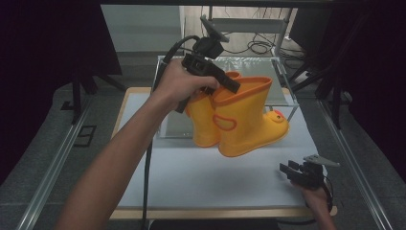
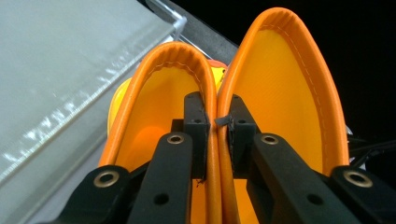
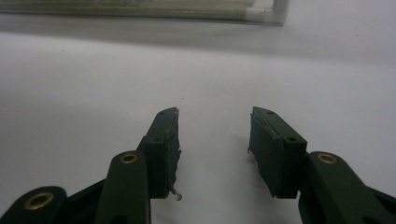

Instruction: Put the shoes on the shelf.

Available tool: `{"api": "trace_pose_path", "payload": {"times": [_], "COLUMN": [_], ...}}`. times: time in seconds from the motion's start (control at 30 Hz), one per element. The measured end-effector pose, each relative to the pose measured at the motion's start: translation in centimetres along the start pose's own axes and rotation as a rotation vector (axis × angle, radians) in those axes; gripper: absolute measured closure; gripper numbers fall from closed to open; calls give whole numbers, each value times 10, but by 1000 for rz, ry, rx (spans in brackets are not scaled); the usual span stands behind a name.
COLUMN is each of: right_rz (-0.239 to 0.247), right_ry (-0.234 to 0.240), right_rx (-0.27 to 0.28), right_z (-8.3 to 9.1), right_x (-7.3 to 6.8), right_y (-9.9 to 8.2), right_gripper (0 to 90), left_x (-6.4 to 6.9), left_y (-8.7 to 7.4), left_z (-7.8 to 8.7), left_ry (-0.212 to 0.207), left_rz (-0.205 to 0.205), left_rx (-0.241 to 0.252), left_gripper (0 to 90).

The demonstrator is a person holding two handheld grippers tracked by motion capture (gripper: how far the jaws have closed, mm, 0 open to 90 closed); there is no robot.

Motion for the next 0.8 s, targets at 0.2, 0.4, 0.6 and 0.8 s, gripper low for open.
{"api": "trace_pose_path", "payload": {"times": [0.2,0.4,0.6,0.8], "right_rz": [-8,-10,-9,-13], "right_ry": [1,2,-2,-4], "right_rx": [5,7,12,13], "right_z": [1,1,3,5], "right_x": [1,2,3,4], "right_y": [0,0,-1,-2], "right_gripper": [519,519,519,519], "left_x": [-14,-33,-53,-73], "left_y": [30,55,73,86], "left_z": [6,2,-5,-13], "left_ry": [44,129,199,270], "left_rz": [43,94,156,216], "left_rx": [53,82,104,112], "left_gripper": [820,819,819,820]}}
Point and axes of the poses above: each handheld gripper's, and its own axes: z roughly backward along the jaws, y roughly out of its top, x roughly to its right, the point moved 5 cm from there along -z, roughly forward along the jaws, and after that the axes turned 2 degrees about x, right-handed, at the moved point
